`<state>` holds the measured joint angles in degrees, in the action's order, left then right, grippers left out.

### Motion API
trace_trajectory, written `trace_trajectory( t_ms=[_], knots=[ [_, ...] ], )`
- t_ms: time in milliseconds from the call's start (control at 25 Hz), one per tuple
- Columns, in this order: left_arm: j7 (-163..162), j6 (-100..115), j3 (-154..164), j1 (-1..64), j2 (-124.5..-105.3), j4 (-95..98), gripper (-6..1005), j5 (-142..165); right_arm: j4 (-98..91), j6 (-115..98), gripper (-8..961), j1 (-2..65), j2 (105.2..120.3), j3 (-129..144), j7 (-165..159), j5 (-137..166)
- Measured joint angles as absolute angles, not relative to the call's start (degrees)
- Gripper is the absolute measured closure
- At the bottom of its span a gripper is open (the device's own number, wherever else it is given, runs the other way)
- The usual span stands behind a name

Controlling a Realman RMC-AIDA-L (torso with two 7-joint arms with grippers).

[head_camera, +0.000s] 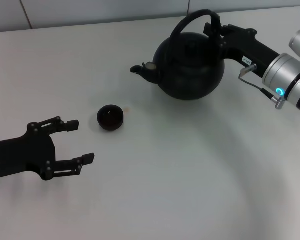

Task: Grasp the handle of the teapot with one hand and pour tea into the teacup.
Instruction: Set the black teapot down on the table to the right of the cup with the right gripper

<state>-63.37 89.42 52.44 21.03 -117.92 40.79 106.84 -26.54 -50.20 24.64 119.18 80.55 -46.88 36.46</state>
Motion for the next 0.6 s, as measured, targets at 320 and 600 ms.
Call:
trace_trajectory(
  t_ms=[320,600],
  knots=[
    [-63.8,89.6,52.7,21.5,-117.96,40.8,140,106.9,-25.1,-50.1,839,24.5,119.09,80.7,-46.5,37.8],
    [-63.8,89.6,52.6,21.5,-117.95,40.7,140,106.9,-23.6,-49.8,839,24.9,119.04,80.6,-46.5,37.8]
  ],
)
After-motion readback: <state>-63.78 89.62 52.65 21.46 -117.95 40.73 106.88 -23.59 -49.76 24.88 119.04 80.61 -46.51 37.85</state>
